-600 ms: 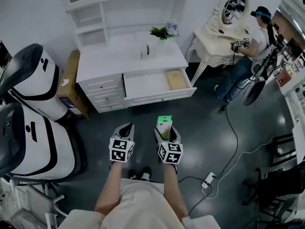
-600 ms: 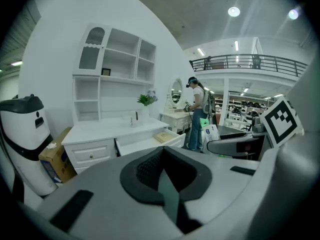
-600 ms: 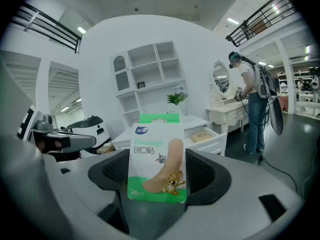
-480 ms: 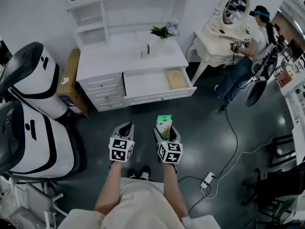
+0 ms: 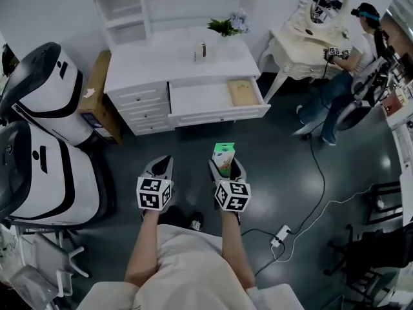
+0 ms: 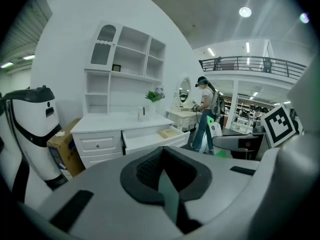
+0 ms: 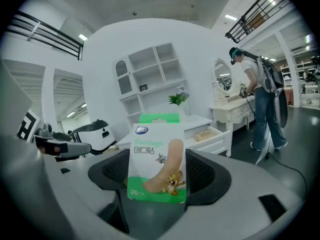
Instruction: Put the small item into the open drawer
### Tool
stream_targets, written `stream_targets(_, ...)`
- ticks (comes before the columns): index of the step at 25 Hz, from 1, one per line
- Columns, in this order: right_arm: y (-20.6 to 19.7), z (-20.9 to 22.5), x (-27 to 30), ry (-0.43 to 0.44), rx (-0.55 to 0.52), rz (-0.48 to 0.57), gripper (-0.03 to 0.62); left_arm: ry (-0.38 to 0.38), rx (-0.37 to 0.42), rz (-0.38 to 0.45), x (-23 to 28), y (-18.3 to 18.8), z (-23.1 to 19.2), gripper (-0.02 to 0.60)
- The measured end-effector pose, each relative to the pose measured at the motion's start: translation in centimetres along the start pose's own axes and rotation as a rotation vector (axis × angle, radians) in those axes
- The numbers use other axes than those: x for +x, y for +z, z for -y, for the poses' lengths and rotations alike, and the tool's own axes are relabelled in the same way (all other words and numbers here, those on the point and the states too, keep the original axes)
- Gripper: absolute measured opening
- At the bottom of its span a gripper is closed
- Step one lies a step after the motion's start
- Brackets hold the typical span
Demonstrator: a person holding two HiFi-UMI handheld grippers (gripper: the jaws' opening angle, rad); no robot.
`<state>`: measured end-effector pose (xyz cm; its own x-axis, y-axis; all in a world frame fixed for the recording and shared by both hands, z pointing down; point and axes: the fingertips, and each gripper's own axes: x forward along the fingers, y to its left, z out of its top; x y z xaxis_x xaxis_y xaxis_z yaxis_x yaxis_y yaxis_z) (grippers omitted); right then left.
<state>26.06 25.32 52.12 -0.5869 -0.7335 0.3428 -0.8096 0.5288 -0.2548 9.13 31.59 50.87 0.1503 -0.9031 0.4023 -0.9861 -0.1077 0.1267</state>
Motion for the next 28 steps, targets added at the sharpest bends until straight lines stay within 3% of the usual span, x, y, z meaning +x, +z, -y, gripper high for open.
stream_targets(8, -0.6, 0.6, 1.2, 0.017, 0.017, -0.013, 0.365, 0.074, 0.047, 0.022, 0.3, 1.0, -2.1, 0.014)
stream_targets(14, 0.8, 1.4, 4.6, 0.011, 0.013, -0.004, 0.365, 0.066, 0.105, 0.012, 4.1, 1.8, -3.9, 0.014)
stream_targets(21, 3.2, 4.2, 10.8, -0.026, 0.031, -0.011, 0.365, -0.008, 0.002, 0.066, 11.0, 5.6, -6.9, 0.014)
stream_targets(28, 5.6, 5.2, 18.3, -0.075, 0.056, -0.029, 0.365, -0.076, -0.011, 0.038, 17.9, 9.1, -11.3, 0.014)
